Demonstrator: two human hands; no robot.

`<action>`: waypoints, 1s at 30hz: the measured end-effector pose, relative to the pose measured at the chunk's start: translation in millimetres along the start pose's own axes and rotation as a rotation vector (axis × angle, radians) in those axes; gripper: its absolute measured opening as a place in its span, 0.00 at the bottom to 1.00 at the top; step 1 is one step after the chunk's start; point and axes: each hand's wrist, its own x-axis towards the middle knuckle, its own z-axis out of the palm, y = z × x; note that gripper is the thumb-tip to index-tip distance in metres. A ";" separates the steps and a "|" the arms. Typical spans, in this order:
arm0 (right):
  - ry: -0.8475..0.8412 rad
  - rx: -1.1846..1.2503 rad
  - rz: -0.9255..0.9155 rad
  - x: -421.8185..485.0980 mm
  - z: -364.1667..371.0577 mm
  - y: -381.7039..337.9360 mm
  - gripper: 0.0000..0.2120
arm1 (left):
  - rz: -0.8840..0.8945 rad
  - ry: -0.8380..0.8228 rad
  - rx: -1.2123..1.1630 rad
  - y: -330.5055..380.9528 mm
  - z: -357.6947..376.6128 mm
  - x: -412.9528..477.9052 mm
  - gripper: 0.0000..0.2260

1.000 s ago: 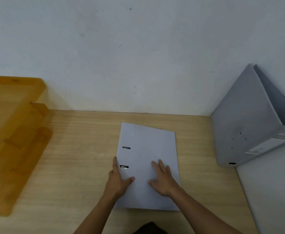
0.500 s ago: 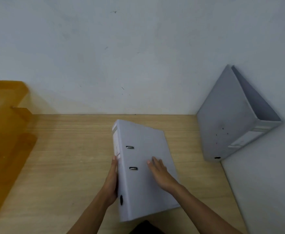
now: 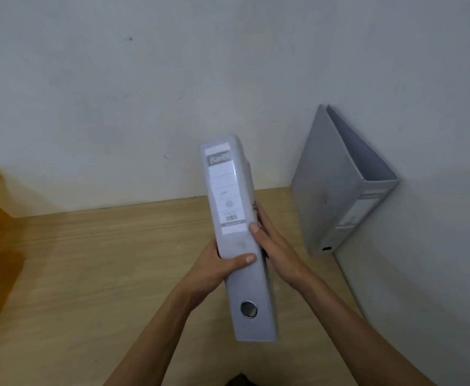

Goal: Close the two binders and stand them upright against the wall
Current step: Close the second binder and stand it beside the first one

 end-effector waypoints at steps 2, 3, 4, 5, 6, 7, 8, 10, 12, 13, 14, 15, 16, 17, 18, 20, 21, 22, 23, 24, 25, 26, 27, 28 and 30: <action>0.031 -0.030 -0.072 -6.2 -21.0 -4.7 0.43 | 0.060 -0.012 0.123 -0.4 11.9 11.9 0.36; 0.064 -0.050 -0.096 -9.7 -31.5 -4.3 0.42 | 0.086 -0.016 0.178 -3.1 17.9 18.1 0.39; 0.099 -0.068 -0.114 -13.4 -41.1 -1.7 0.40 | 0.106 -0.020 0.233 -7.3 23.3 24.5 0.43; 0.133 -0.082 -0.122 -17.8 -49.6 2.4 0.38 | 0.119 -0.024 0.284 -11.7 29.0 31.1 0.45; 0.165 -0.086 -0.117 -22.5 -56.8 9.0 0.37 | 0.124 -0.026 0.328 -16.5 34.4 37.4 0.46; 0.196 -0.086 -0.099 -28.1 -62.4 17.3 0.36 | 0.121 -0.030 0.359 -21.3 38.9 43.0 0.47; 0.223 -0.092 -0.078 -33.4 -66.5 26.5 0.35 | 0.111 -0.033 0.382 -26.6 42.9 48.2 0.46; 0.254 -0.115 -0.042 -43.9 -73.3 45.2 0.33 | 0.089 -0.035 0.419 -37.9 52.7 58.2 0.44; 0.279 -0.110 -0.019 -50.8 -78.0 60.1 0.31 | 0.081 -0.046 0.429 -45.1 61.8 65.5 0.44; 0.301 -0.104 -0.014 -53.3 -81.7 65.5 0.30 | 0.086 -0.057 0.431 -46.1 67.1 69.2 0.45; 0.323 -0.096 -0.009 -54.6 -86.2 69.1 0.30 | 0.090 -0.065 0.435 -45.2 72.2 73.0 0.46; 0.343 -0.089 -0.002 -54.8 -90.2 71.5 0.29 | 0.092 -0.071 0.439 -43.2 76.3 76.4 0.47; 0.360 -0.079 0.003 -54.5 -94.8 73.5 0.29 | 0.089 -0.076 0.443 -41.1 80.8 80.7 0.48; 0.373 -0.074 0.005 -53.9 -98.5 74.6 0.28 | 0.086 -0.074 0.447 -39.4 84.3 84.3 0.49; 0.389 -0.071 0.003 -52.3 -103.1 75.2 0.27 | 0.086 -0.067 0.452 -38.0 88.7 89.1 0.49; 0.433 -0.067 0.002 -48.1 -108.8 75.9 0.24 | 0.091 -0.049 0.466 -37.1 95.4 97.3 0.49; 0.465 -0.067 0.005 -45.3 -111.4 76.5 0.22 | 0.096 -0.041 0.477 -36.9 98.5 102.5 0.48; 0.501 -0.069 0.012 -43.0 -113.7 77.2 0.20 | 0.100 -0.033 0.486 -37.1 101.4 107.5 0.48; 0.538 -0.072 0.023 -40.7 -115.8 78.0 0.18 | 0.099 -0.028 0.490 -37.5 104.2 112.5 0.48; 0.571 -0.074 0.039 -38.6 -118.0 78.7 0.16 | 0.096 -0.024 0.495 -37.4 106.7 117.0 0.48; 0.599 -0.073 0.049 -36.6 -121.1 79.6 0.14 | 0.093 -0.020 0.501 -37.3 109.4 121.7 0.48; 0.619 -0.069 0.049 -34.5 -124.6 80.6 0.13 | 0.091 -0.015 0.509 -36.8 112.5 126.3 0.48; 0.635 -0.067 0.042 -32.7 -128.3 82.0 0.11 | 0.092 -0.010 0.516 -36.2 114.8 130.6 0.48; 0.652 -0.065 0.037 -30.7 -132.2 83.3 0.09 | 0.094 -0.005 0.524 -35.2 117.3 134.4 0.48; 0.692 -0.073 0.042 -26.5 -139.6 85.8 0.06 | 0.095 0.004 0.533 -33.6 121.5 142.1 0.49</action>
